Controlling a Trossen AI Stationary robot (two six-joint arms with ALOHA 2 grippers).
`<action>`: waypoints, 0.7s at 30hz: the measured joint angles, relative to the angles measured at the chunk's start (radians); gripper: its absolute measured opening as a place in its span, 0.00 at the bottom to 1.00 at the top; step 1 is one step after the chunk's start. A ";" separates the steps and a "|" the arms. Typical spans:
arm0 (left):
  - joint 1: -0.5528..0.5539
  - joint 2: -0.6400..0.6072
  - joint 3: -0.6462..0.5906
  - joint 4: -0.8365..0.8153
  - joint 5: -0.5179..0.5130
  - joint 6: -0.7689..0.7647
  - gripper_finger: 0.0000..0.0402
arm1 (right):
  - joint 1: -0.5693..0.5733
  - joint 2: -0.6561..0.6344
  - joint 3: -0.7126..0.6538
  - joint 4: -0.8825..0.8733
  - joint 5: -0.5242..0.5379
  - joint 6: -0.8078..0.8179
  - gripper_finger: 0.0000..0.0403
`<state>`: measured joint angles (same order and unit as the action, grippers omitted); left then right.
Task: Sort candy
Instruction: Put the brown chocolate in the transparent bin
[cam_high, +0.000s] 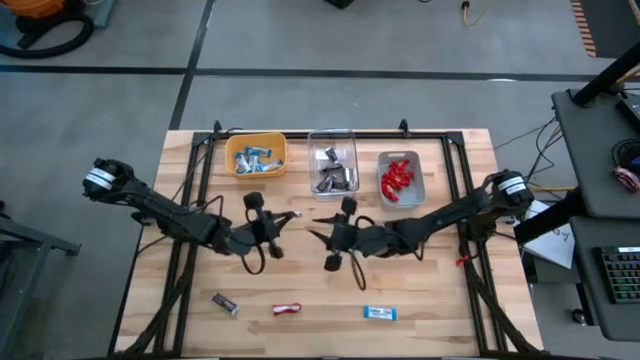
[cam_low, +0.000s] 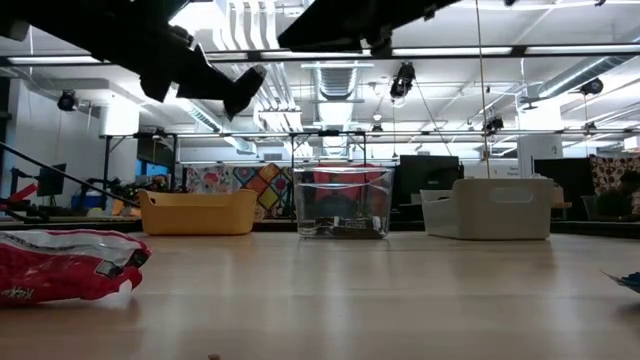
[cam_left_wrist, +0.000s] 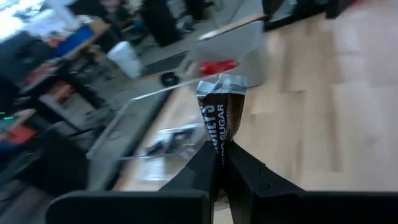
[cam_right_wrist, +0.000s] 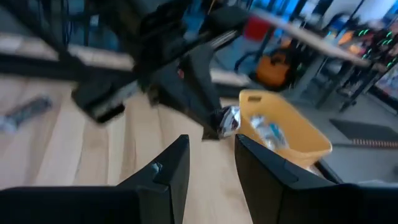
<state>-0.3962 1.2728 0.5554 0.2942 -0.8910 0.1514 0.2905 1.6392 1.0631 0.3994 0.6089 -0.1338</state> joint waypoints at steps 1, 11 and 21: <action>0.000 0.000 0.000 -0.001 -0.022 0.005 0.01 | -0.003 0.004 -0.020 0.069 -0.002 -0.020 0.30; 0.001 0.031 0.006 0.027 -0.043 -0.011 0.01 | -0.076 0.050 -0.055 0.278 -0.095 0.040 0.39; 0.002 0.055 0.007 0.084 -0.053 -0.009 0.01 | -0.110 0.098 -0.002 0.256 -0.119 0.054 0.44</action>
<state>-0.3946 1.3277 0.5621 0.3783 -0.9437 0.1426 0.1806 1.7374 1.0607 0.6556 0.4896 -0.0798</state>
